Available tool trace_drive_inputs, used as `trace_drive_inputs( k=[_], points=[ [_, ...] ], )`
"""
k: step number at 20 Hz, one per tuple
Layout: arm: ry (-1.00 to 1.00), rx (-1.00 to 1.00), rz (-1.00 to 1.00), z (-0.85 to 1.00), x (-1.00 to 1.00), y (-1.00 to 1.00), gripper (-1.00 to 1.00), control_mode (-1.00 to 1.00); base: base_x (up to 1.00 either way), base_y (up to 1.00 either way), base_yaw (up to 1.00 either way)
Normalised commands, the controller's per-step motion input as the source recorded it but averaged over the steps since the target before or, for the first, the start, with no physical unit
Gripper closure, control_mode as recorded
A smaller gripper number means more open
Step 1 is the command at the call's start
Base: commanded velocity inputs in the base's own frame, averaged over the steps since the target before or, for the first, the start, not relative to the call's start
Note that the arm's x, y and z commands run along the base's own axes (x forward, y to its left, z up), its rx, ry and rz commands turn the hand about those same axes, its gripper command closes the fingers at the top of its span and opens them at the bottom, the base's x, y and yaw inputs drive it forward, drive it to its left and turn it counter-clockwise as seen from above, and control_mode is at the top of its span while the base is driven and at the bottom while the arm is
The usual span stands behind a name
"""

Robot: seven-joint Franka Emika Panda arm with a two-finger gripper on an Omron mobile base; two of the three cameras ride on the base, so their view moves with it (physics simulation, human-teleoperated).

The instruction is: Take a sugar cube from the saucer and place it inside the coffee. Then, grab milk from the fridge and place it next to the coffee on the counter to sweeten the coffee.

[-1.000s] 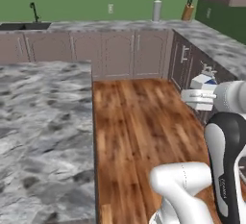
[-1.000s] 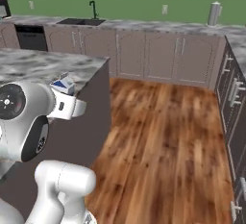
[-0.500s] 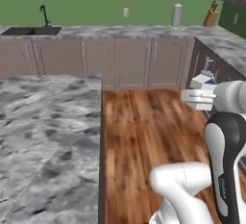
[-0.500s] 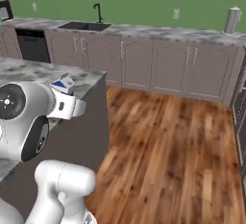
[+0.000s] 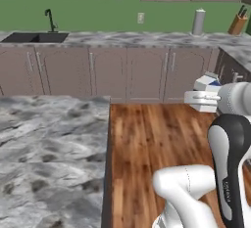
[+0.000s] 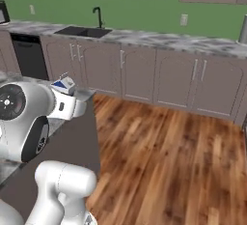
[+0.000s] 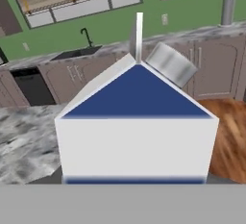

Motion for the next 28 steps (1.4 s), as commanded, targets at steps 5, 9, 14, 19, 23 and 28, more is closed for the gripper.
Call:
trace_drive_inputs(
  k=[5, 9, 14, 19, 23, 28],
  points=[
    [0.00, 0.00, 0.00, 0.00, 0.00, 0.00, 1.00, 1.00, 1.00, -0.40, 0.09],
    [0.00, 0.00, 0.00, 0.00, 0.00, 0.00, 1.00, 1.00, 1.00, -0.50, 0.07],
    [0.00, 0.00, 0.00, 0.00, 0.00, 0.00, 1.00, 1.00, 1.00, -0.46, 0.05],
    [0.00, 0.00, 0.00, 0.00, 0.00, 0.00, 1.00, 1.00, 1.00, -0.42, 0.04],
    [0.00, 0.00, 0.00, 0.00, 0.00, 0.00, 1.00, 1.00, 1.00, -0.32, 0.06],
    [0.00, 0.00, 0.00, 0.00, 0.00, 0.00, 1.00, 1.00, 1.00, -0.10, 0.12]
  ],
)
